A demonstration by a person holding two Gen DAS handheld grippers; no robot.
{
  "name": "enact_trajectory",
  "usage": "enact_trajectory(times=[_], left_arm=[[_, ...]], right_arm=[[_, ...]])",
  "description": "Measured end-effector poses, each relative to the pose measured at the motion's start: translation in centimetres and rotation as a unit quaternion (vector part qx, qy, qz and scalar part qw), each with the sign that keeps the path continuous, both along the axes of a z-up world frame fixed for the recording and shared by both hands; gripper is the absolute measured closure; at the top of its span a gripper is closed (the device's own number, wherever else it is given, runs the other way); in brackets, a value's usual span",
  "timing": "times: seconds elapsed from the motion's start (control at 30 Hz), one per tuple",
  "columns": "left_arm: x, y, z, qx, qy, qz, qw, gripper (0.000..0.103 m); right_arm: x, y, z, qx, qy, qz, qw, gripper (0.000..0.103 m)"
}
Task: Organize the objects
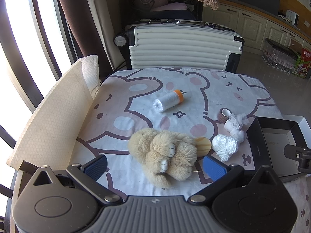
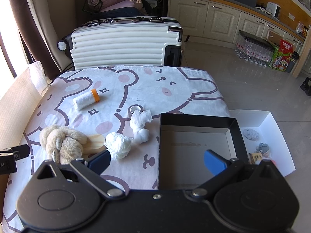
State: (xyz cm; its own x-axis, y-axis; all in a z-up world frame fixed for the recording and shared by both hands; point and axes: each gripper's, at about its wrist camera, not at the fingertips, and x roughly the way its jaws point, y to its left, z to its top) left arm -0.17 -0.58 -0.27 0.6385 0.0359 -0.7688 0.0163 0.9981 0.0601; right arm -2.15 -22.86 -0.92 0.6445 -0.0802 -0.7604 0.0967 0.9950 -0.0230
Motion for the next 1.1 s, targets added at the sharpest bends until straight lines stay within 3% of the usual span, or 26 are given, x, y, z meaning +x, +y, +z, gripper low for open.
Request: enact_trajectory(times=[0.8, 1.1], left_arm=[[-0.10, -0.19, -0.09, -0.001, 0.002, 0.000, 1.0000, 0.000], [-0.27, -0.32, 0.62, -0.018, -0.004, 0.004, 0.9998, 0.000]], right_arm=[[-0.03, -0.08, -0.10, -0.002, 0.001, -0.002, 1.000, 0.000], [-0.22, 0.19, 0.26, 0.000, -0.004, 0.004, 1.000, 0.000]])
